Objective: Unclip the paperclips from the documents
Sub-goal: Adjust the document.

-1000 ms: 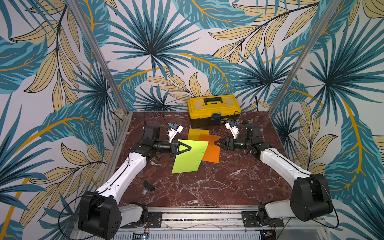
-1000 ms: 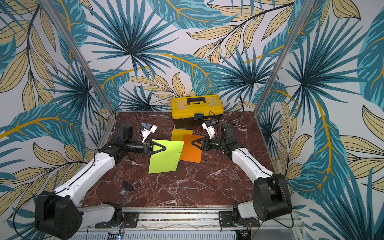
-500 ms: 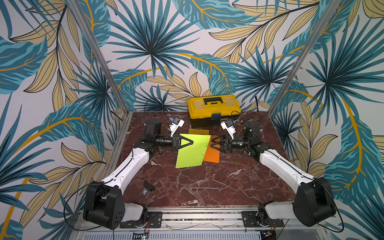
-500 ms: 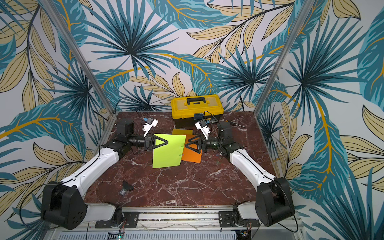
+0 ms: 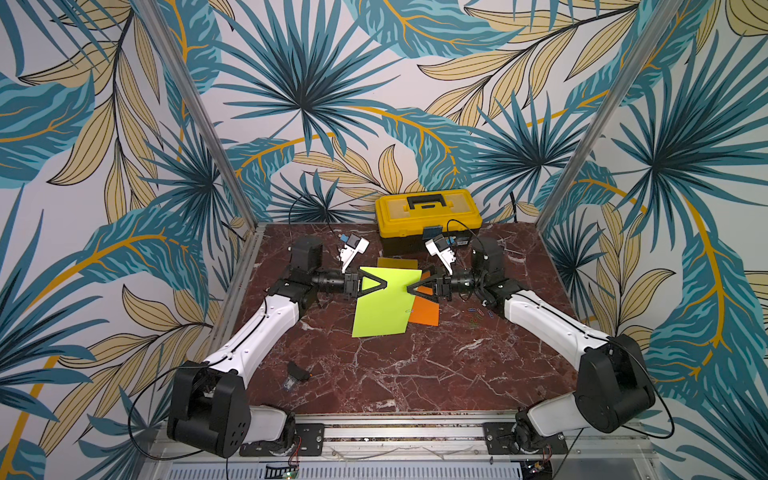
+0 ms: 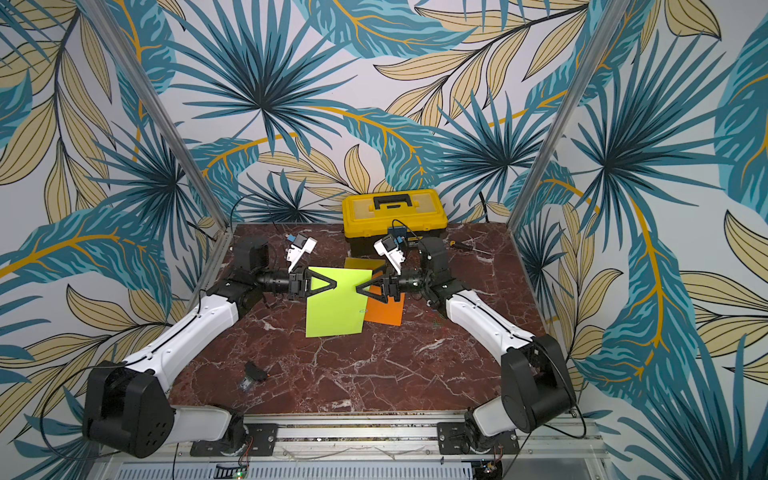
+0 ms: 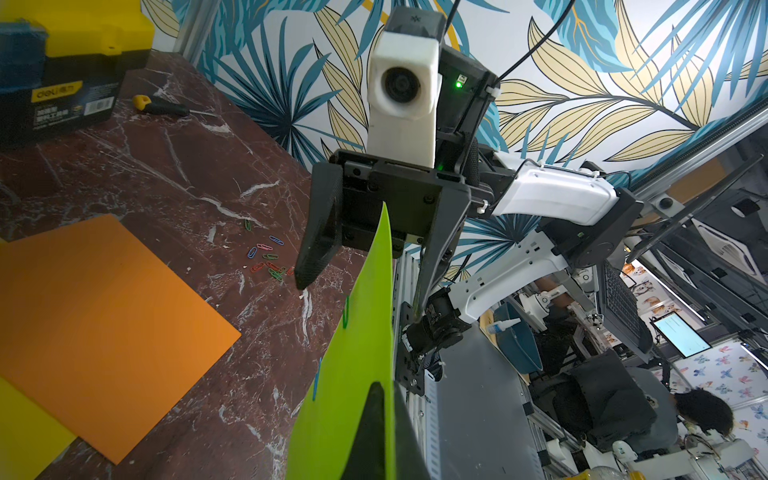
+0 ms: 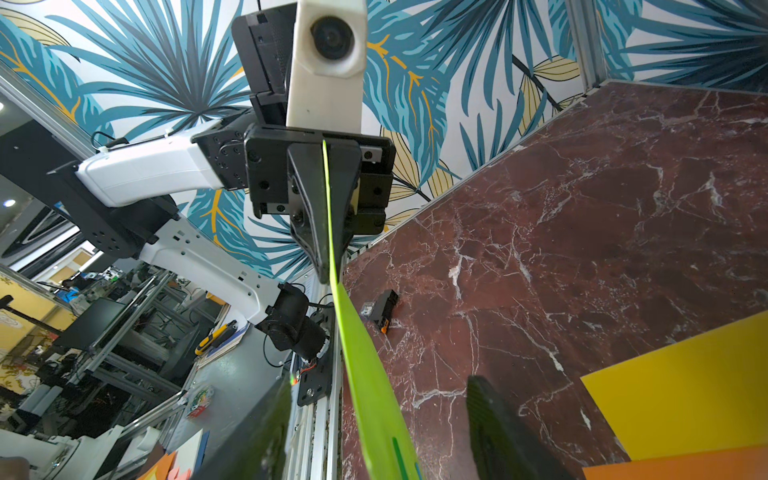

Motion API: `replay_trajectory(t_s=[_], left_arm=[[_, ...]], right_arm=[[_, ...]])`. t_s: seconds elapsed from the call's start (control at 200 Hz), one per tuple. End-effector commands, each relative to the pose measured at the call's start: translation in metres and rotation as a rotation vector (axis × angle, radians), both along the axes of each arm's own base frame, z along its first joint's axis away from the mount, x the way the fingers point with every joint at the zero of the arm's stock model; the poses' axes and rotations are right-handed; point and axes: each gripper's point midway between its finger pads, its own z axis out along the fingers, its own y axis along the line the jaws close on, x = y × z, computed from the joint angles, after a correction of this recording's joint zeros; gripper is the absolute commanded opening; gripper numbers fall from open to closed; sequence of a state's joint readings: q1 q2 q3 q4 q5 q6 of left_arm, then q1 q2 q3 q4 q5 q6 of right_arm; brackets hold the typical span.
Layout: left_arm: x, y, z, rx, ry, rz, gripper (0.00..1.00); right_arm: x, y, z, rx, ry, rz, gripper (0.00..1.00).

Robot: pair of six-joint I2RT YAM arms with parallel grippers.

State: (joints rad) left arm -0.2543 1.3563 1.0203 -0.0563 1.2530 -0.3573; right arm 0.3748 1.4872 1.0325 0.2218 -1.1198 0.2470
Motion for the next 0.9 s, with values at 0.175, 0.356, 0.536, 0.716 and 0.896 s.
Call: replay_trajectory(t_s=[0.175, 0.356, 0.536, 0.716, 0.896], left_arm=[[0.0001, -0.0010, 0.0132, -0.015, -0.046, -0.008, 0.00], [0.0008, -0.0012, 0.0142, -0.015, -0.047, -0.004, 0.00], [0.0005, -0.0009, 0.0129, -0.013, -0.041, 0.002, 0.00], [0.0002, -0.0005, 0.0085, -0.008, -0.023, 0.010, 0.24], [-0.0038, 0.0000, 0.0067, -0.008, -0.018, 0.008, 0.29]], right_arm=[[-0.0100, 0.0100, 0.0167, 0.048, -0.006, 0.056, 0.40], [-0.0105, 0.0110, 0.0152, 0.043, 0.007, 0.053, 0.14], [-0.0074, 0.0107, 0.0150, 0.039, 0.018, 0.033, 0.00], [-0.0055, 0.0104, 0.0147, 0.033, 0.029, 0.015, 0.00], [-0.0045, 0.0089, 0.0182, 0.030, 0.020, -0.003, 0.00]])
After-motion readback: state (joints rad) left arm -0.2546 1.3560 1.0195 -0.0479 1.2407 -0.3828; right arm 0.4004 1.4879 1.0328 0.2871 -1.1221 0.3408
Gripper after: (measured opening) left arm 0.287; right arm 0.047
